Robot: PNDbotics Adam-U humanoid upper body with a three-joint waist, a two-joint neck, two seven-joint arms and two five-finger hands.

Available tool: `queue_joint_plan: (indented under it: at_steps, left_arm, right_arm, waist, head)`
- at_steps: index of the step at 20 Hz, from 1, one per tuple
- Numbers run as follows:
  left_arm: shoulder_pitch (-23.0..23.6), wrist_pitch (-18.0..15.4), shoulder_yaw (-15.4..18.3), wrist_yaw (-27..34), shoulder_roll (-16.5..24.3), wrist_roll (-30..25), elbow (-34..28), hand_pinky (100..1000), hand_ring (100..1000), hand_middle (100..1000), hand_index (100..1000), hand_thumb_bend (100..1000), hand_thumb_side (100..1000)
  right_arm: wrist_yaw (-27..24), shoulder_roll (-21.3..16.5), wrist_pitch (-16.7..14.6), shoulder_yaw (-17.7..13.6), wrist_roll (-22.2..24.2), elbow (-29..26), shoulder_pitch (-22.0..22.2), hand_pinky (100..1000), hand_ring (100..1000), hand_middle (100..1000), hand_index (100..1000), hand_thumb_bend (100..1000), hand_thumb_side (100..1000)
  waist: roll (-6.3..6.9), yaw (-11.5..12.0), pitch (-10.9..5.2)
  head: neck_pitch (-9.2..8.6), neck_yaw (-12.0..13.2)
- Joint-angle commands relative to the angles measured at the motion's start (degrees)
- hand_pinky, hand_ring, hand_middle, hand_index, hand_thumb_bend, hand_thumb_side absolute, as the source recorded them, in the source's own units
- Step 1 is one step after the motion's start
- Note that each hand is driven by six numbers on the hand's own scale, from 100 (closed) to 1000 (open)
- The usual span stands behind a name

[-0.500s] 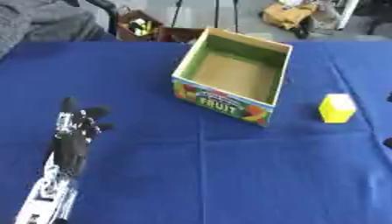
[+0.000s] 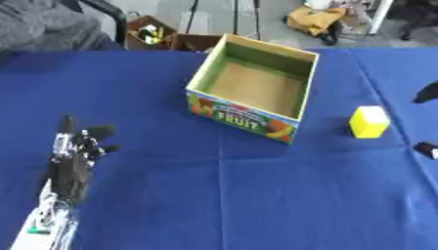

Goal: Pick up objects on the table and place them in the box.

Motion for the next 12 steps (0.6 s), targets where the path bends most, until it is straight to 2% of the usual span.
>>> queue_joint_plan:
  at_steps: [1,12]
  left_arm:
    - [-0.47,-0.08,-0.30,-0.07,1.15,-0.30,-0.59,726,863,713,668,488,1000]
    - [-0.58,-0.05,-0.65,0.00,1.02,-0.64,-0.57,725,862,711,668,485,1000]
  right_arm:
    - [0.66,-0.60,-0.75,-0.05,0.47,1.93,-2.05,751,831,800,837,432,456]
    - [1.97,3.65,-1.99,1.01,2.24,11.92,-9.38,759,849,813,847,425,431]
  waist:
    - [-0.09,0.04,-0.85]
    - [0.35,0.94,-0.77]
  head:
    - [-1.07,-0.53]
    - [-3.52,-1.90]
